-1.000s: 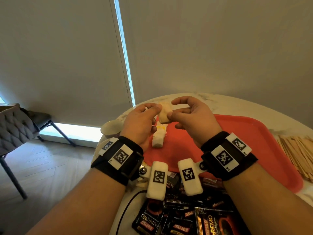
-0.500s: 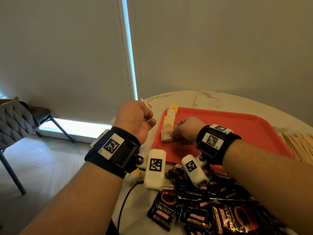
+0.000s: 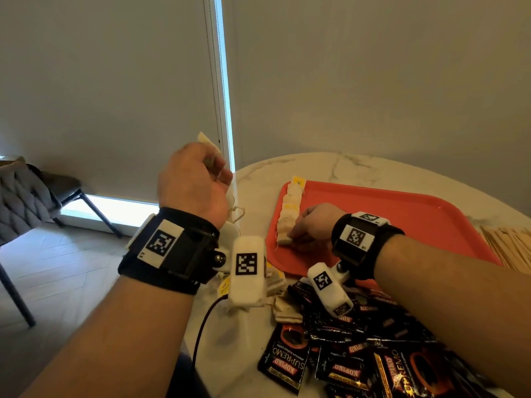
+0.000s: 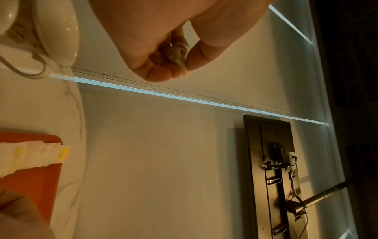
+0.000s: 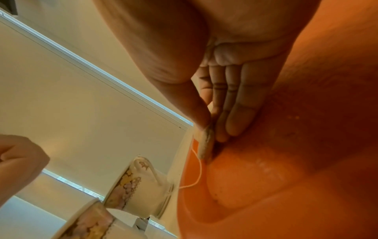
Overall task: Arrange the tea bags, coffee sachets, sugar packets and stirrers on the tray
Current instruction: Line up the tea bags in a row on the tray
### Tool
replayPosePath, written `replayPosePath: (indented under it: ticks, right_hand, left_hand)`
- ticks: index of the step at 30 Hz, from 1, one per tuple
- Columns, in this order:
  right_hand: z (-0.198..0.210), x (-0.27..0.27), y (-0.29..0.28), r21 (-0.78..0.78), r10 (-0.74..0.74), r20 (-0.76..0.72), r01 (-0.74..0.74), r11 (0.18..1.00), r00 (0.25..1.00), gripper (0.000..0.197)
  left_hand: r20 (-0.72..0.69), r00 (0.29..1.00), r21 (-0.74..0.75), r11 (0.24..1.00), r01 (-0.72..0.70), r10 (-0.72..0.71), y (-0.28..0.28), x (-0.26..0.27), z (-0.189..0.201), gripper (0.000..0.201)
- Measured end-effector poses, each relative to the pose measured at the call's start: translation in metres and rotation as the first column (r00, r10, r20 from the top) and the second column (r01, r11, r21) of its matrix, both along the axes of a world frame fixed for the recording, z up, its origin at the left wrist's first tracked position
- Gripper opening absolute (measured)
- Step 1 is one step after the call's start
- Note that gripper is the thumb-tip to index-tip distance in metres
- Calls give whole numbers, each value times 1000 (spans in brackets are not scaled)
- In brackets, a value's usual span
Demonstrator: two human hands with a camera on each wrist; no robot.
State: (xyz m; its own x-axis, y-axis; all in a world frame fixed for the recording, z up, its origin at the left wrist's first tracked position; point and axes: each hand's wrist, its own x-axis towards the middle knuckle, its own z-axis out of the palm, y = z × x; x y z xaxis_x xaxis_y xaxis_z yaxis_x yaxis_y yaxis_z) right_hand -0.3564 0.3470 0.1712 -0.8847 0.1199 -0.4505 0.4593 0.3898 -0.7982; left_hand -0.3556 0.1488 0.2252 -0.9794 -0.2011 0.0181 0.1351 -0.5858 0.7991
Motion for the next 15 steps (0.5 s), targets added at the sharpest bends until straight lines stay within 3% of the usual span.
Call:
replayPosePath:
  ticks: [4, 8, 14, 15]
  right_hand:
    - [4, 3, 1, 0, -11, -13, 11, 1000, 1000, 13]
    - [11, 7, 5, 18, -25, -26, 25, 1000, 999, 9]
    - [10, 14, 6, -88, -24, 29, 26, 996, 999, 18]
    - [11, 14, 7, -80, -24, 19, 25, 996, 1000, 19]
  left_hand:
    - [68, 997, 6, 999, -46, 46, 6, 4, -6, 13]
    - [112, 994, 39, 999, -6, 2, 13, 5, -15, 10]
    - [111, 991, 40, 997, 73, -77, 26, 13, -21, 6]
    - [113, 989, 61, 994, 88, -95, 27, 15, -22, 13]
